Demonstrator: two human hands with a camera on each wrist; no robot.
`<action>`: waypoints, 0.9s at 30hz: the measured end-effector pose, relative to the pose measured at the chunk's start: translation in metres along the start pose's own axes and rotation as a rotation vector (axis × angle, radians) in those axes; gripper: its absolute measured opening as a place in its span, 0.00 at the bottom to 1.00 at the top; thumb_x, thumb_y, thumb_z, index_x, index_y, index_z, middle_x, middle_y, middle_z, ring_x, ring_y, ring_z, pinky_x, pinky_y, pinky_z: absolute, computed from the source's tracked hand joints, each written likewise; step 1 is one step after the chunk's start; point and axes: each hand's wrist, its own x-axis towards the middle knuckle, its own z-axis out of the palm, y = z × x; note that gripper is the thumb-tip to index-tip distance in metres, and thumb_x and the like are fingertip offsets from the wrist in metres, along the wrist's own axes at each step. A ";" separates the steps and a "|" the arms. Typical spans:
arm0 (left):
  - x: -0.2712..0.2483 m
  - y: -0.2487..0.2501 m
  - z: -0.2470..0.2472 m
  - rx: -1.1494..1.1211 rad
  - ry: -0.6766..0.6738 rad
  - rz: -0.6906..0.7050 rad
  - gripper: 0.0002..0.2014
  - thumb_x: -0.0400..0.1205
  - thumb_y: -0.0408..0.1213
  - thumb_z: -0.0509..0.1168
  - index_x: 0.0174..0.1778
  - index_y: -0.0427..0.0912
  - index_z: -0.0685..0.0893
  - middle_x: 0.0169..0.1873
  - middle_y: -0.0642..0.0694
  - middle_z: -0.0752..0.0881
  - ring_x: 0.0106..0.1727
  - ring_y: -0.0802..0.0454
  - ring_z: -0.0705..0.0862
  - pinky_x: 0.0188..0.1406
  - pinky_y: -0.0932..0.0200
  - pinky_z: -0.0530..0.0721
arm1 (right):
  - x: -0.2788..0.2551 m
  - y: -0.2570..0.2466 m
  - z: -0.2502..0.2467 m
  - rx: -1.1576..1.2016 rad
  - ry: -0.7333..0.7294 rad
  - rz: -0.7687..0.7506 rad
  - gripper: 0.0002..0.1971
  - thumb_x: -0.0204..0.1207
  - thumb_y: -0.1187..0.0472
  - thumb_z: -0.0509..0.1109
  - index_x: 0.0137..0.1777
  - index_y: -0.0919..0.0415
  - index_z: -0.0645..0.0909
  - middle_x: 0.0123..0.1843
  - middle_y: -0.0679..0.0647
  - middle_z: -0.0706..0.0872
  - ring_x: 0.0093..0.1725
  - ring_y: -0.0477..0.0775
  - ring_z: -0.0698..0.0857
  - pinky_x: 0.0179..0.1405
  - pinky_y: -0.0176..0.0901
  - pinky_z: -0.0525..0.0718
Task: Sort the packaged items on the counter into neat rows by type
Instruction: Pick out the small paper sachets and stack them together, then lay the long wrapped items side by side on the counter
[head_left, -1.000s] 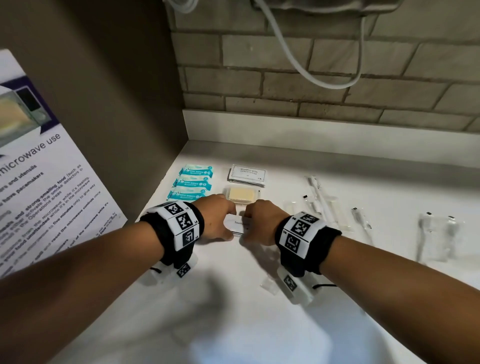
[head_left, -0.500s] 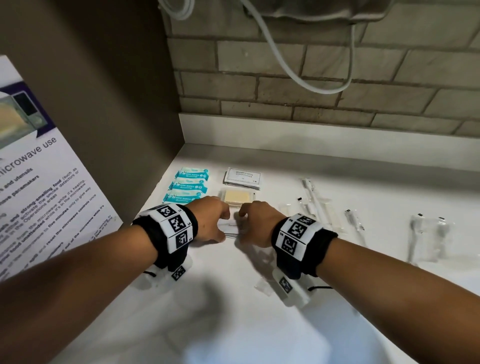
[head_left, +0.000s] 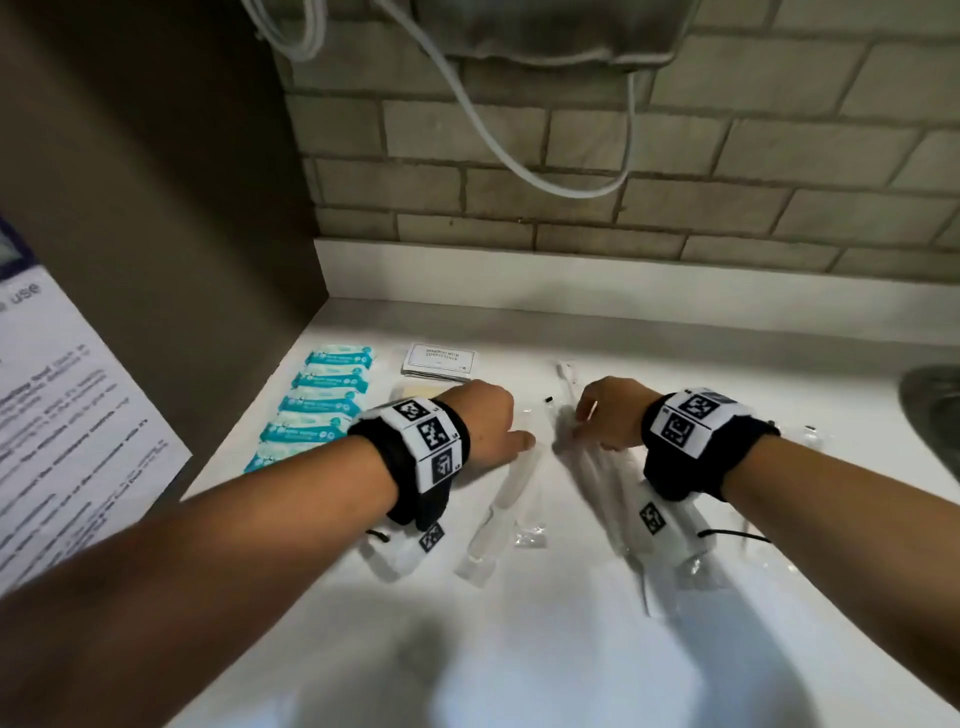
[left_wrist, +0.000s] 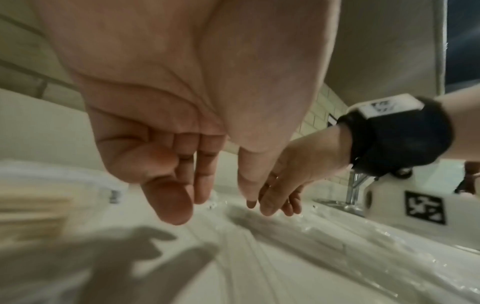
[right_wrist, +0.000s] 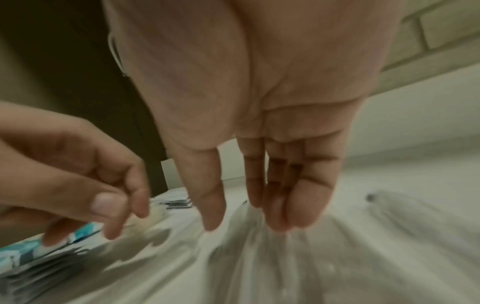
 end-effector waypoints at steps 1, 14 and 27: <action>0.002 0.007 0.004 0.001 -0.012 -0.031 0.24 0.76 0.63 0.64 0.39 0.41 0.84 0.40 0.43 0.87 0.41 0.44 0.85 0.39 0.54 0.83 | 0.000 0.003 0.004 0.013 -0.018 0.013 0.25 0.68 0.46 0.77 0.58 0.64 0.85 0.53 0.60 0.91 0.52 0.59 0.89 0.53 0.44 0.87; 0.022 0.043 0.016 -0.109 -0.094 -0.229 0.15 0.70 0.45 0.76 0.38 0.35 0.85 0.27 0.46 0.77 0.35 0.44 0.85 0.22 0.62 0.70 | 0.025 0.018 0.014 0.011 -0.050 0.049 0.19 0.57 0.50 0.83 0.31 0.61 0.78 0.32 0.50 0.85 0.37 0.54 0.87 0.38 0.40 0.85; 0.044 0.053 0.026 -0.100 0.059 -0.270 0.30 0.77 0.58 0.67 0.66 0.40 0.73 0.61 0.43 0.81 0.59 0.42 0.82 0.55 0.49 0.82 | 0.022 0.052 -0.033 0.475 0.146 -0.065 0.08 0.71 0.60 0.73 0.36 0.64 0.82 0.30 0.58 0.82 0.32 0.58 0.82 0.39 0.46 0.83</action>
